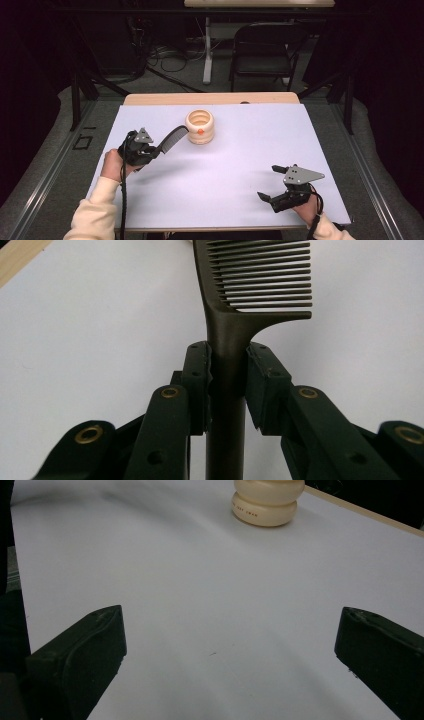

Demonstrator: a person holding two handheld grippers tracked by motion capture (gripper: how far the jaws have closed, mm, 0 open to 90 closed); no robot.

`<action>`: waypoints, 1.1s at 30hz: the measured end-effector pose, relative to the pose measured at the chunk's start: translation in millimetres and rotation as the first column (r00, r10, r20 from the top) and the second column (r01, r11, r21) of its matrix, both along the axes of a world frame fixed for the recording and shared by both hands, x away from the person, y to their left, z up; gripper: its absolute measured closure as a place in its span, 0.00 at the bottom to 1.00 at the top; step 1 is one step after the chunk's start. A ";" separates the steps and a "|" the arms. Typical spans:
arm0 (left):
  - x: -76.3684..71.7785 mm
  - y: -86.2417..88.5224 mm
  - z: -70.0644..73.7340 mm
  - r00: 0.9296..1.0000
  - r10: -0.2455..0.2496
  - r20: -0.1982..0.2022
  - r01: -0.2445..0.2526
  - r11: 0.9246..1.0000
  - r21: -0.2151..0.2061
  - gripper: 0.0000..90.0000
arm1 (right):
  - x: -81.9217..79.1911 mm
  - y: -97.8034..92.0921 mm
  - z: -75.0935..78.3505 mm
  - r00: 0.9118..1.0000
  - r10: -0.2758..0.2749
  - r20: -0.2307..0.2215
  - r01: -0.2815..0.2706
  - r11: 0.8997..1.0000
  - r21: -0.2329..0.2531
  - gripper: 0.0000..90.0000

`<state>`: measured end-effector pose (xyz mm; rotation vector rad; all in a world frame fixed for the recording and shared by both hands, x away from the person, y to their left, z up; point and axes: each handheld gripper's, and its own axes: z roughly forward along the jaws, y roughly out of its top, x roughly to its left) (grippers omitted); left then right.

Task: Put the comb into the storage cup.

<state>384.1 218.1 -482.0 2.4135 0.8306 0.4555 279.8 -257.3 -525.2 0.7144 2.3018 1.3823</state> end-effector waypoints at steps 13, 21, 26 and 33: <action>1.5 3.9 -1.8 0.998 0.049 0.033 -0.047 0.998 -0.048 0.80 | 0.0 -0.2 0.4 1.000 0.001 0.005 -0.001 1.000 0.000 0.00; 1.1 6.3 -2.8 0.994 0.088 0.066 -0.081 0.991 -0.102 0.80 | 0.2 0.5 0.5 1.000 0.002 0.004 -0.002 1.000 0.000 0.00; 0.4 6.2 -4.4 0.989 0.115 0.089 -0.102 0.985 -0.137 0.80 | -0.1 0.2 0.6 1.000 0.000 0.008 0.000 1.000 0.001 0.00; 0.2 9.3 -5.4 0.982 0.145 0.121 -0.122 0.976 -0.183 0.80 | 0.3 0.7 0.5 1.000 0.000 0.005 0.000 1.000 0.001 0.00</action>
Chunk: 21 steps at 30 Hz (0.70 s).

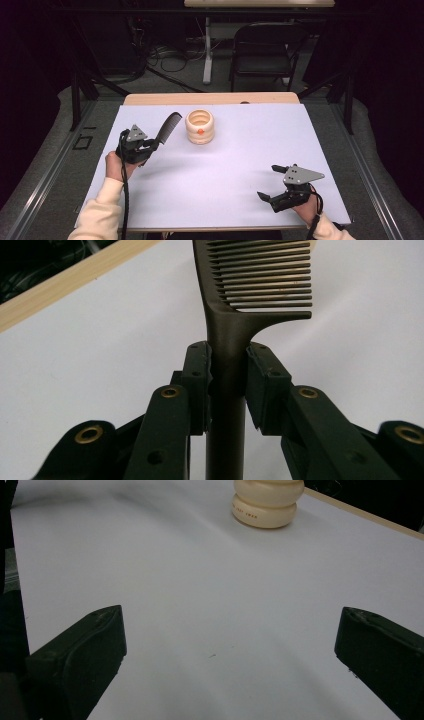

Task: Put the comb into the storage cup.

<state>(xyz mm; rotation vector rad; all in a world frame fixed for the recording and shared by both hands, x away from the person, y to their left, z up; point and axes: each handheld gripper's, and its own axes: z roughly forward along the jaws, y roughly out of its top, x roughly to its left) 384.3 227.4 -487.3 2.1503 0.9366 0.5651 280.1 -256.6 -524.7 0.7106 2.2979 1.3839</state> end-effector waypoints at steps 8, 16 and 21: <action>0.9 -0.8 -2.5 1.000 0.009 0.010 -0.009 1.000 -0.025 0.80 | 0.0 0.2 0.0 1.000 0.001 0.001 -0.001 1.000 -0.001 0.00; 2.3 -0.5 -3.6 0.999 0.026 0.027 -0.024 0.998 -0.053 0.80 | 0.3 0.1 -0.2 1.000 0.001 -0.002 -0.001 1.000 0.000 0.00; 3.1 -1.9 -4.0 0.999 0.037 0.039 -0.034 0.997 -0.071 0.80 | 0.6 0.7 -0.1 1.000 0.002 0.000 -0.002 1.000 -0.001 0.00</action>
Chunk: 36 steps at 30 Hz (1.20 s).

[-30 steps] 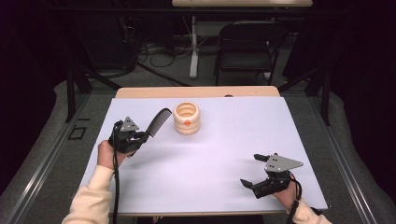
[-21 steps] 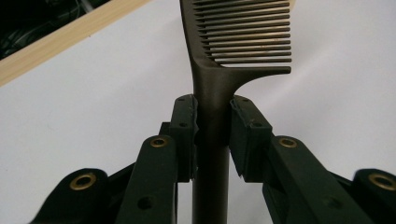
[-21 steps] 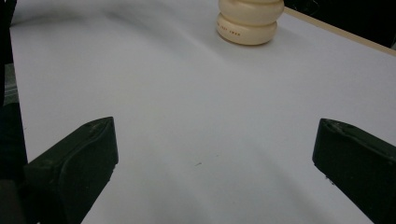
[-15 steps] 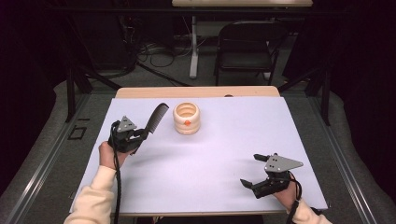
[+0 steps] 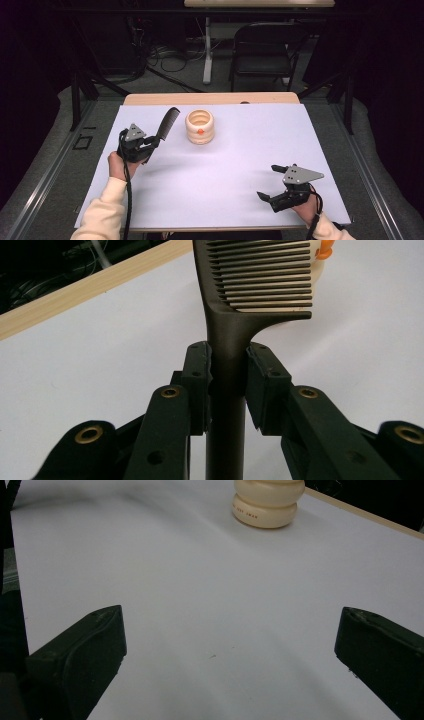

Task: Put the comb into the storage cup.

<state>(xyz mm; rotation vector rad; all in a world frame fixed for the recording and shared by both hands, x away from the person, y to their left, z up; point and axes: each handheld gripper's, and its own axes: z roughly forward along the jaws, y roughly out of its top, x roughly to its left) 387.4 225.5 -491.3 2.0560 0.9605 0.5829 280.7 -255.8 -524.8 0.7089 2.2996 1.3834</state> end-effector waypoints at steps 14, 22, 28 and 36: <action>4.2 -3.1 0.2 1.000 0.018 0.021 -0.017 0.999 -0.034 0.80 | 0.7 0.4 -0.3 1.000 0.002 -0.001 -0.002 1.000 -0.001 0.00; 6.4 -5.2 2.0 0.999 0.018 0.031 -0.017 0.999 -0.036 0.80 | 0.3 0.7 -0.1 1.000 0.003 0.000 -0.003 1.000 -0.003 0.00; 8.9 -5.2 3.1 0.999 0.028 0.038 -0.026 0.998 -0.052 0.80 | 0.5 1.3 -0.6 1.000 0.002 -0.005 -0.002 1.000 -0.003 0.00; 10.1 -8.5 9.8 0.997 0.031 0.064 -0.027 0.997 -0.066 0.80 | 1.7 2.1 -1.5 1.000 -0.005 -0.009 0.005 1.000 -0.005 0.00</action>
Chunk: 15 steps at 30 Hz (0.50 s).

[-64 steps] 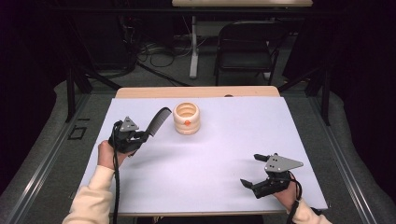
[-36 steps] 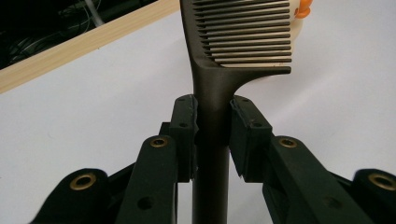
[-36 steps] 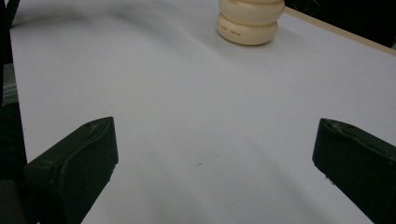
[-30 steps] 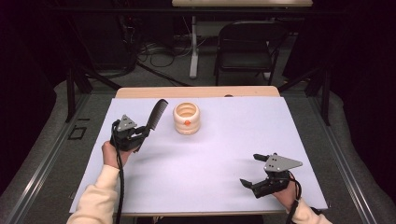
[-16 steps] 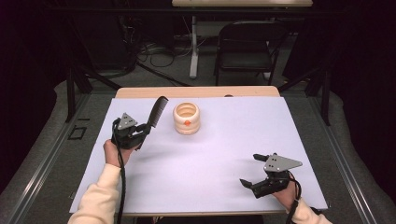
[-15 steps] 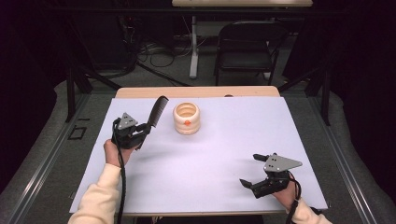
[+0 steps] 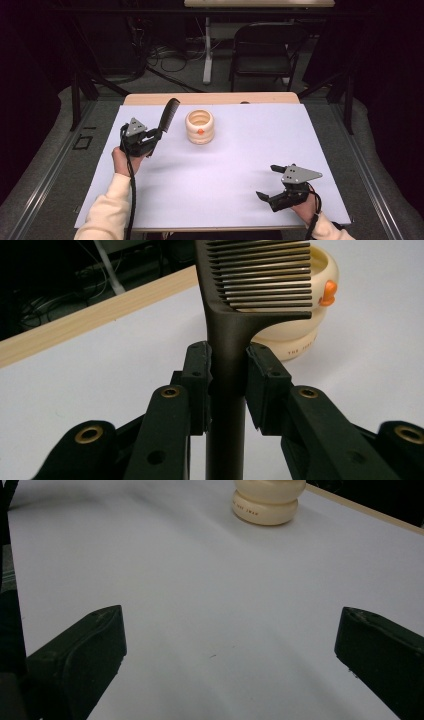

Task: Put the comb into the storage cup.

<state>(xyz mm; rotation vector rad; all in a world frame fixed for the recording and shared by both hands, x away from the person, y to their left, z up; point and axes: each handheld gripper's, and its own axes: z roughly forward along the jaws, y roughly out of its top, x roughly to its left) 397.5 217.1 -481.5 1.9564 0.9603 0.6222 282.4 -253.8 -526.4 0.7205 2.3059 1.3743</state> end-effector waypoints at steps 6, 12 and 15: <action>4.4 -4.7 1.6 1.000 -0.003 0.009 0.003 1.000 -0.008 0.80 | 0.3 -0.5 -0.3 1.000 0.000 -0.001 0.000 1.000 -0.002 0.00; 7.6 -8.2 4.0 1.000 -0.002 0.021 0.002 1.000 -0.009 0.80 | 0.5 0.0 -0.6 1.000 0.000 0.000 0.000 1.000 0.001 0.00; 9.9 -9.8 5.0 1.000 0.000 0.025 0.001 1.000 -0.020 0.80 | 0.4 0.0 -0.8 1.000 0.000 -0.004 0.000 1.000 0.000 0.00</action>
